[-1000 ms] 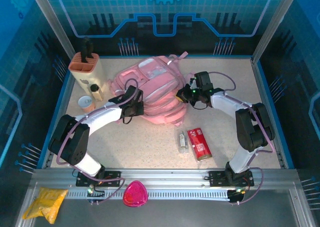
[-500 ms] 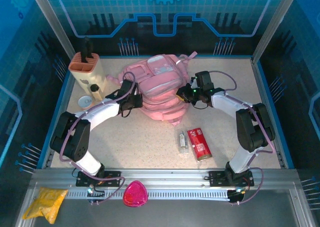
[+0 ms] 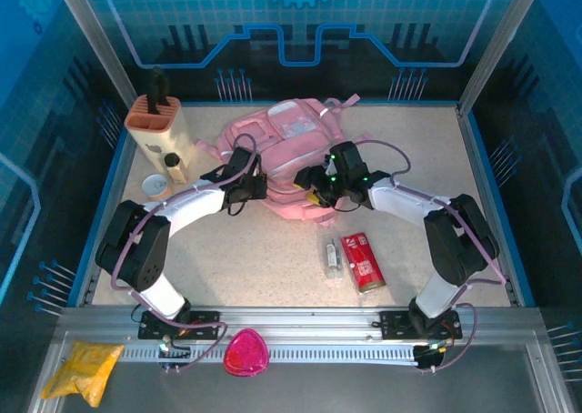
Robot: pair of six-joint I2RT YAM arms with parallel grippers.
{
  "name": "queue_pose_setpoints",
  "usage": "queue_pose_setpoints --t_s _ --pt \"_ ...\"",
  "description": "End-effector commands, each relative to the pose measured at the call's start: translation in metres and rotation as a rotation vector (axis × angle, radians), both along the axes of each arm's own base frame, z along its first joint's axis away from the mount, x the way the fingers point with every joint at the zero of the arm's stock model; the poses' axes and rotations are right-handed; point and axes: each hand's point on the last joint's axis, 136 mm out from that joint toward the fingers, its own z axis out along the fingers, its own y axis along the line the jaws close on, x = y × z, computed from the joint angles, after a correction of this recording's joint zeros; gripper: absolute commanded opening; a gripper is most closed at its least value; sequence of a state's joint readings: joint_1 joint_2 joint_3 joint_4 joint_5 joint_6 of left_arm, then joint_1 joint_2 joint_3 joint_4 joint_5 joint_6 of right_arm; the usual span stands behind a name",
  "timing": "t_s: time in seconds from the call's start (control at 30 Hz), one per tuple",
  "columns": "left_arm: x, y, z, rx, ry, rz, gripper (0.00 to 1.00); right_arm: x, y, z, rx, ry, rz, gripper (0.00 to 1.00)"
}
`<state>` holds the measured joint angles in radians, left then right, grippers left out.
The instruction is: Pack the student bag
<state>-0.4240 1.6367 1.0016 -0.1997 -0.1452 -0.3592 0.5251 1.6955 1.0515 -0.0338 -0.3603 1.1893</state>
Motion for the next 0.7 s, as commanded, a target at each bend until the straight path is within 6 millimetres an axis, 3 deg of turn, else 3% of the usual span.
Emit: queue_pose_setpoints --t_s 0.0,0.13,0.3,0.67 --pt "0.015 -0.009 0.020 -0.018 -0.068 -0.017 0.00 0.015 0.009 -0.008 -0.015 0.008 -0.062 0.58" --pt "0.015 -0.008 0.018 0.002 -0.072 -0.032 0.00 0.027 0.008 -0.025 -0.052 0.016 -0.097 0.41" --pt "0.017 0.002 0.016 0.109 -0.093 -0.076 0.00 0.032 -0.007 -0.026 -0.132 -0.027 -0.099 0.03" --pt "0.059 0.048 0.020 0.240 -0.151 -0.072 0.00 0.023 -0.044 -0.035 -0.216 -0.012 -0.084 0.00"
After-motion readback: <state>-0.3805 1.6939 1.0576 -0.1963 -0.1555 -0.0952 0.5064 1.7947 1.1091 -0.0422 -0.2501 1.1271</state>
